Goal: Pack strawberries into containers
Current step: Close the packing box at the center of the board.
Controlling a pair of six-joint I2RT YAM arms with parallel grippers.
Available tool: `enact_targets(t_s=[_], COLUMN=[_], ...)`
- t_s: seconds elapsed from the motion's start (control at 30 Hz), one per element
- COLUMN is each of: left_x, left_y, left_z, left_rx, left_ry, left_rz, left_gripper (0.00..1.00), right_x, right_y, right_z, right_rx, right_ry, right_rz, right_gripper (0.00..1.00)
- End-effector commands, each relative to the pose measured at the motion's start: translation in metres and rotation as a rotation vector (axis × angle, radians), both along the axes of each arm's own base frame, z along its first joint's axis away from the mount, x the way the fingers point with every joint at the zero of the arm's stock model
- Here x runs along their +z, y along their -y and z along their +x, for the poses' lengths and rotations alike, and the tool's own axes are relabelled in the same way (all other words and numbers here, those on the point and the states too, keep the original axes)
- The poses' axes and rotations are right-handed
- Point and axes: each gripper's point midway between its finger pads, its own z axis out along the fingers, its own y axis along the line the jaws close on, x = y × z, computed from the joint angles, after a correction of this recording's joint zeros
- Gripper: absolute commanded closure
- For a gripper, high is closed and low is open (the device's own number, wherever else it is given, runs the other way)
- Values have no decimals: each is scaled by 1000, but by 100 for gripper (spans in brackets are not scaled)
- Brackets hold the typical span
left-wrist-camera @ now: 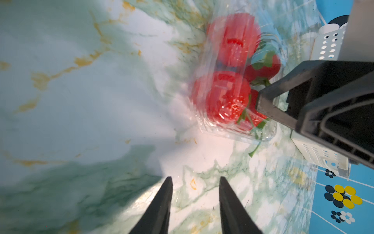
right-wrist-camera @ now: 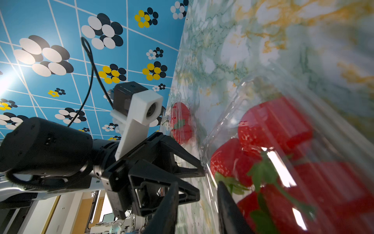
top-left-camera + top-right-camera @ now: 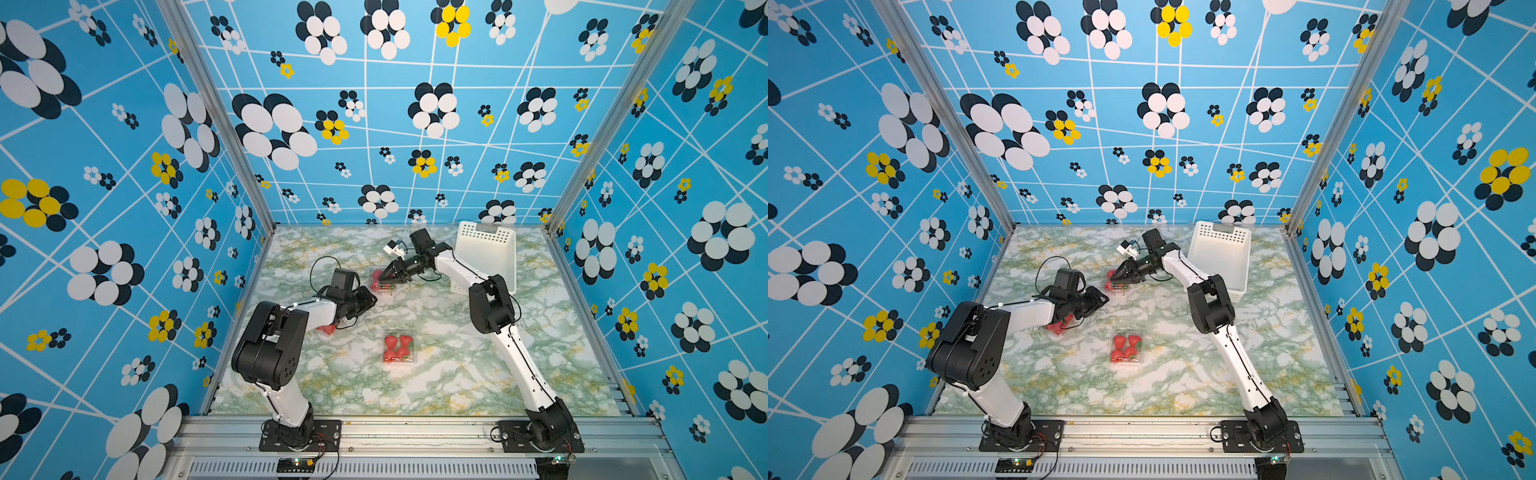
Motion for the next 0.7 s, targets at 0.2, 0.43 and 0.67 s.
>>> enact_targets(t_s=[0.2,0.43,0.67], left_x=[29,21,8], left_y=[-9,-16,-10], left_z=[19,26,36], left_rx=[86,120,114], left_ry=[164,169,163], left_rz=[-45,-11,-35], left_gripper=[52,49,48], right_x=[-17,-18,-17], right_y=[5,5,3], right_z=[13,13,14], right_rx=[-89,-99,-103], right_ry=[1,-7,-11], right_rz=[-100,-94,-88], right_gripper=[69,70,70])
